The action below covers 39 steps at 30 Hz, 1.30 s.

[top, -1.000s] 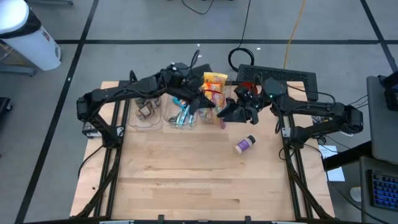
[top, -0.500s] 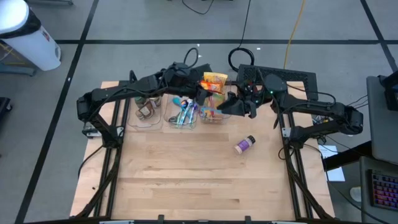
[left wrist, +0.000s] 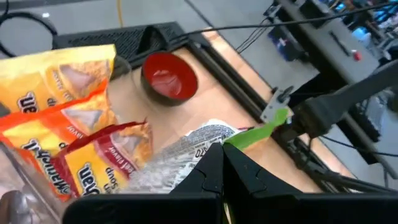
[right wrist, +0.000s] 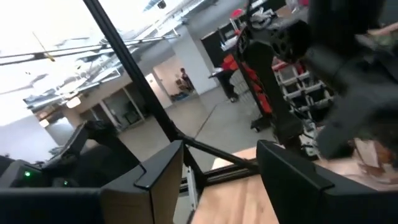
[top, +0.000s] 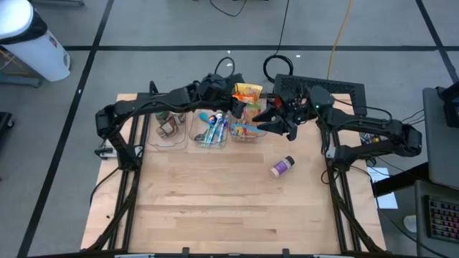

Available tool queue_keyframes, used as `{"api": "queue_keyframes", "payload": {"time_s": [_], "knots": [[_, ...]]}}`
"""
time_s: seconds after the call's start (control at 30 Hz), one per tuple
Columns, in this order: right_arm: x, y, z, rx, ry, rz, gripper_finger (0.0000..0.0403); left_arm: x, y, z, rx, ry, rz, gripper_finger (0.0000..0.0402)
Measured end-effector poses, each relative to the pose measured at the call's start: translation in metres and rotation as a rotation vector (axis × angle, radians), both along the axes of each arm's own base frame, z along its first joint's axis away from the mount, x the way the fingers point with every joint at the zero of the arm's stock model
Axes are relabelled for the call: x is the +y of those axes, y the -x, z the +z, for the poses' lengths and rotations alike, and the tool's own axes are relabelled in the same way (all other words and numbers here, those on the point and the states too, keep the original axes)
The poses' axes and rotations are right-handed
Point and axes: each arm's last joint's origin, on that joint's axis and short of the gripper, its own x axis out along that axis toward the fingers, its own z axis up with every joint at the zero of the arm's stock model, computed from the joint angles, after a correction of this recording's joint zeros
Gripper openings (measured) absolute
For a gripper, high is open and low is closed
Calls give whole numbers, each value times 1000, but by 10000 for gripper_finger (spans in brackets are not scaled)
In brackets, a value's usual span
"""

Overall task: Pick & Place Food Item
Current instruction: Put the green noodle pack into the right transparent bin

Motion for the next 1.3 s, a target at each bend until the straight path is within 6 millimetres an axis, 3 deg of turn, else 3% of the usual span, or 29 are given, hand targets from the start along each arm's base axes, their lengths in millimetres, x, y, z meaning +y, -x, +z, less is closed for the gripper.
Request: {"api": "queue_keyframes", "payload": {"time_s": [0.37, 0.7, 1.03, 1.3], "knots": [[-9, 10, -8, 119, 7, -49, 195, 24, -16, -45, 96, 101, 10, 0], [-12, 11, -10, 132, 18, -64, 198, 16, -36, -86, 202, 145, -28, 0], [-12, 11, -12, 153, 9, -62, 198, 17, -37, -93, 231, 130, 4, 3], [-12, 11, -12, 155, 5, -58, 196, 28, -33, -95, 238, 132, 30, 31]]}}
